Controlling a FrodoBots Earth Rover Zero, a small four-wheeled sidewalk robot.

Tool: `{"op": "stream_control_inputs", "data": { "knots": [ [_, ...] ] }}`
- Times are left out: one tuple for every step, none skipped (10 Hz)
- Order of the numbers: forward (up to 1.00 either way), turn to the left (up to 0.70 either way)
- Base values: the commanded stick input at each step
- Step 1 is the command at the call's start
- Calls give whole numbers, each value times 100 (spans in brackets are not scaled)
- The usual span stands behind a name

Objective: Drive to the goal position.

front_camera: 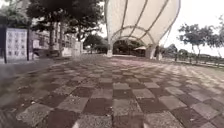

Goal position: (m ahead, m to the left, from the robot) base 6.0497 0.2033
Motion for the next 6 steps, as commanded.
{"op": "stream_control_inputs", "data": {
  "knots": [
    [70, 0],
    [70, 0],
    [70, 0],
    [70, 0],
    [70, 0],
    [70, 0]
  ]
}}
